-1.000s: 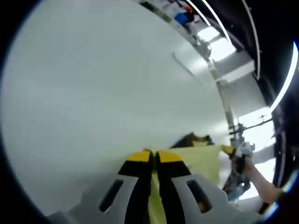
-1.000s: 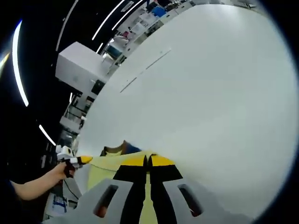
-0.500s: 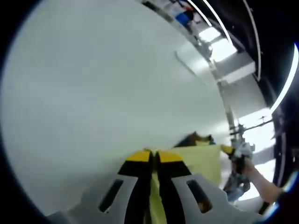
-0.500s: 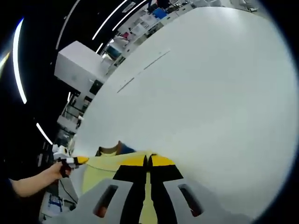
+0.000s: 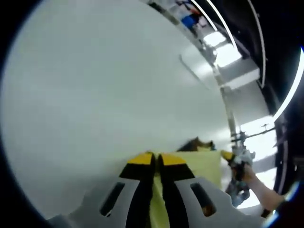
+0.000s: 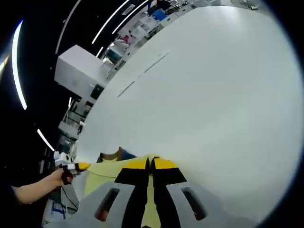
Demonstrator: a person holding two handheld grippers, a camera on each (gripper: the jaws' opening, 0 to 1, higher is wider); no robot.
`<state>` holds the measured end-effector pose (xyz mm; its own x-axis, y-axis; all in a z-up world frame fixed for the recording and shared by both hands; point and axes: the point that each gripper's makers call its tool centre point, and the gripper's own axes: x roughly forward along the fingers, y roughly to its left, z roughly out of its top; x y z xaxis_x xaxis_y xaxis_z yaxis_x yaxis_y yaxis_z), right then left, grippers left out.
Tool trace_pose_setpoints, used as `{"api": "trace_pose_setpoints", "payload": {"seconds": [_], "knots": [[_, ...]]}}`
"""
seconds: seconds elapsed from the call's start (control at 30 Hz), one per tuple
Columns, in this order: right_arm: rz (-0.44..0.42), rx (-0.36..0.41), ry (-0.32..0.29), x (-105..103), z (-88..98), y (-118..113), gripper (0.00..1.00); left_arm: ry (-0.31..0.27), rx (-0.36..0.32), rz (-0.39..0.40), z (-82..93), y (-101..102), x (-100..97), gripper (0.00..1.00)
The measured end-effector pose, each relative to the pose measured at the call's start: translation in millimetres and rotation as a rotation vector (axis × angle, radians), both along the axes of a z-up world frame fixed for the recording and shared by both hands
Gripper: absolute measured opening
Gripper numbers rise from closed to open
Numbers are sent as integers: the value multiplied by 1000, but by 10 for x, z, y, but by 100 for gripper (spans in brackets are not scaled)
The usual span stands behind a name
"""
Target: Fold the garment on the visible template until the final outline fits inside the template.
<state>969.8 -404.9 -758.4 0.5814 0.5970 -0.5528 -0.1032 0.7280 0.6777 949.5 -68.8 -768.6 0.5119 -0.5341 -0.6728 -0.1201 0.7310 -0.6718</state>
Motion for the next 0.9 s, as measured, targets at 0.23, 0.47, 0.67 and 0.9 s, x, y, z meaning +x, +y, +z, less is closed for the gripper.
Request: {"api": "trace_pose_setpoints", "payload": {"seconds": [0.23,0.47,0.67,0.9], "knots": [[-11,24,-13,33,40,2,6,0,-50,49,100,-40,-13,4],[-48,71,-27,114,131,24,15,-21,-72,93,199,-9,56,5],[-63,75,-41,166,157,27,18,-42,-77,120,248,46,139,4],[-81,69,-64,236,215,-29,19,-55,-74,120,280,43,157,6]]}}
